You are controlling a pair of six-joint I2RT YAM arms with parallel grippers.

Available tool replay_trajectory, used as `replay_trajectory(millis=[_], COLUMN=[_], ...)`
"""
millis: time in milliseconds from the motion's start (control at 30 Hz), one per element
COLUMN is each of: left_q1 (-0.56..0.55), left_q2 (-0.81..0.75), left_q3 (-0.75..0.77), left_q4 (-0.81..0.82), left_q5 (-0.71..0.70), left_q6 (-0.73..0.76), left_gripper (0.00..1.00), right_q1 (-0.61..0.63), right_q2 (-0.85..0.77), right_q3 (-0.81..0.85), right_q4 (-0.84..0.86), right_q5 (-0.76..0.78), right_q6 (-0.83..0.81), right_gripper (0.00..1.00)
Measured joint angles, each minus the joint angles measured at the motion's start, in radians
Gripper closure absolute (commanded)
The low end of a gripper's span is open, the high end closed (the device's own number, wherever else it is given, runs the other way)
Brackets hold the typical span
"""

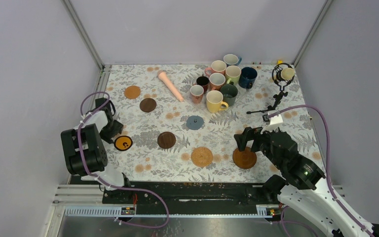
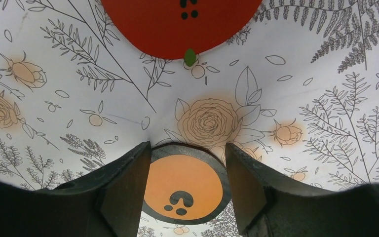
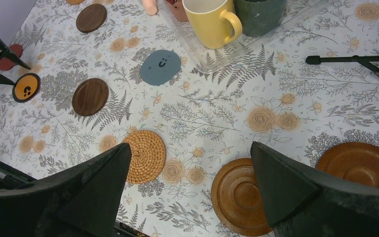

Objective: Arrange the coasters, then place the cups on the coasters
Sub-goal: Move the coaster to the center of the board.

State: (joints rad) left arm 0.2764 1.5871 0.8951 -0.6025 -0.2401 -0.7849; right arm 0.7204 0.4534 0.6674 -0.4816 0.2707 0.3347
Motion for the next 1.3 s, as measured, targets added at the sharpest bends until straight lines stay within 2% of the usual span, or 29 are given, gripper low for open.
replay_trajectory(millis=[300,767,1300], left_q1=[-0.010,-0.118,-0.197], left_q2=[0.000,0.001,-0.106], left_q3=[-0.001,-0.004,-0.092], left_q4=[0.010,0.016,-0.037], left_q5=[0.035,0.060,0.113], left_q6=[0.003,0.010,-0.020], left_gripper=[0.44,0.45,0.46], right_q1=[0.000,0.000,0.000], right_q2=[0.018,0.048,0.125], right_q3=[0.000,0.003,0.035], right_q4=[0.000,0.001,-0.003], right_q5=[0.002,0.010,0.016], right_q6=[-0.006,-0.010,0.015], right_gripper=[0.00,0.01,0.01])
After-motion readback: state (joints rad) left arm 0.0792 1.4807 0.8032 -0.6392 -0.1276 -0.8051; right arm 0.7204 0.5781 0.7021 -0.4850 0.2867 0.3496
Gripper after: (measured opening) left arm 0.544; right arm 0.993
